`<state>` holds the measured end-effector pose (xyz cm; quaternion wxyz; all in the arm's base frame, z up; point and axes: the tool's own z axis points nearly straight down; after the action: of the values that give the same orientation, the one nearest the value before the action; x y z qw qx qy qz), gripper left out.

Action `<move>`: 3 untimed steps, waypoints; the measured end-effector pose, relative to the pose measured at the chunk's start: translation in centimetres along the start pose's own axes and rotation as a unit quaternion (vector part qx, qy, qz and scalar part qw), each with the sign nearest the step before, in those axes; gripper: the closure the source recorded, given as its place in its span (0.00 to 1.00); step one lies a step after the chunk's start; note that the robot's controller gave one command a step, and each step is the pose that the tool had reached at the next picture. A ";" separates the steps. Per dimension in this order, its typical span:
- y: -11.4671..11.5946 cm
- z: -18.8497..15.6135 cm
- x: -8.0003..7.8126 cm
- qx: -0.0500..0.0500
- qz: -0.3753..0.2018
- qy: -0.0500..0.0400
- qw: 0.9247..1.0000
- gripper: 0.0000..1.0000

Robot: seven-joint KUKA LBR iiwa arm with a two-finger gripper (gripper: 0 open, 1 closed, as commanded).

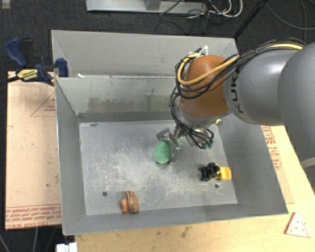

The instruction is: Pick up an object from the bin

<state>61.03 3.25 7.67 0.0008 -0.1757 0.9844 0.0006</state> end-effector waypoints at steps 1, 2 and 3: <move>0.7 -9.0 -0.7 0.000 -0.006 0.001 1.000 0.00; 1.0 -13.5 -1.3 0.002 -0.009 -0.005 1.000 0.00; 0.9 -11.5 2.5 0.001 -0.045 -0.002 0.999 0.00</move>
Offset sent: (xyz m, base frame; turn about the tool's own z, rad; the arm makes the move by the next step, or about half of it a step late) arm 0.0000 0.0000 0.0000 0.0000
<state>58.42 3.20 19.18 0.0033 -0.2201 0.9755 0.0003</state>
